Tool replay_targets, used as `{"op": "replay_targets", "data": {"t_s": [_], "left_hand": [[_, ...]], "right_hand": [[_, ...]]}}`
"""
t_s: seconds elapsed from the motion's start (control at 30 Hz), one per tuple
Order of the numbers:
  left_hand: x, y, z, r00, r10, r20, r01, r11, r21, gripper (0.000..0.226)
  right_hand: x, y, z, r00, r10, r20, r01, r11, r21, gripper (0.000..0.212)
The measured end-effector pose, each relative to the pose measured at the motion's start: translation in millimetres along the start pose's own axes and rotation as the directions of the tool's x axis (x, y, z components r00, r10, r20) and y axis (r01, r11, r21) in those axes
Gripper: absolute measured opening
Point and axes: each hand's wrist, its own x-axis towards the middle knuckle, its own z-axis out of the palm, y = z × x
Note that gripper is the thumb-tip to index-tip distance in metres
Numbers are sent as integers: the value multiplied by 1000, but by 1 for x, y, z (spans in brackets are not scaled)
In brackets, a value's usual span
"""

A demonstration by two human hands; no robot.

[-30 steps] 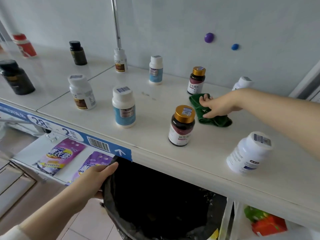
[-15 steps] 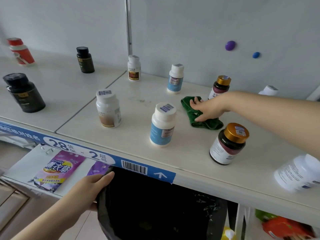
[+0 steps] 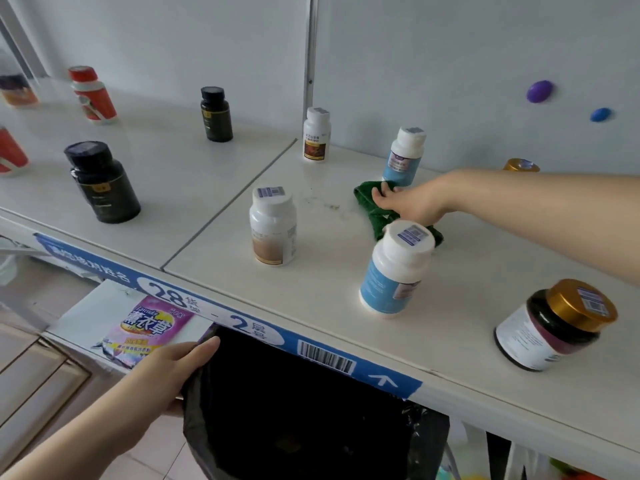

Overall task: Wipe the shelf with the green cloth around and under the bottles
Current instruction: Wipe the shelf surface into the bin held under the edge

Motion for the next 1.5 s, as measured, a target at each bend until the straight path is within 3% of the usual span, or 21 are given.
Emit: {"op": "replay_targets", "data": {"t_s": [0.5, 0.87, 1.1, 1.27, 1.4, 1.5], "left_hand": [[63, 17, -110, 985, 6, 172, -14, 999, 48, 22], [77, 17, -136, 979, -9, 206, 4, 1000, 27, 19], [82, 17, -147, 978, 9, 206, -20, 999, 50, 22], [89, 16, -155, 959, 27, 282, -54, 995, 89, 24], [95, 17, -162, 937, 38, 348, -88, 988, 129, 23], [99, 18, -164, 923, 53, 381, -132, 974, 183, 27]], "right_hand": [[35, -86, -61, 992, 122, 38, -125, 989, 78, 70], [69, -108, -86, 999, -32, 6, 31, 998, 54, 77], [74, -116, -103, 998, -42, 43, 40, 998, 46, 83], [66, -132, -116, 992, 83, 99, -101, 975, 198, 71], [66, -157, -120, 952, 301, 60, -305, 948, 87, 64], [69, -172, -122, 936, 341, 84, -345, 938, 40, 60]]}}
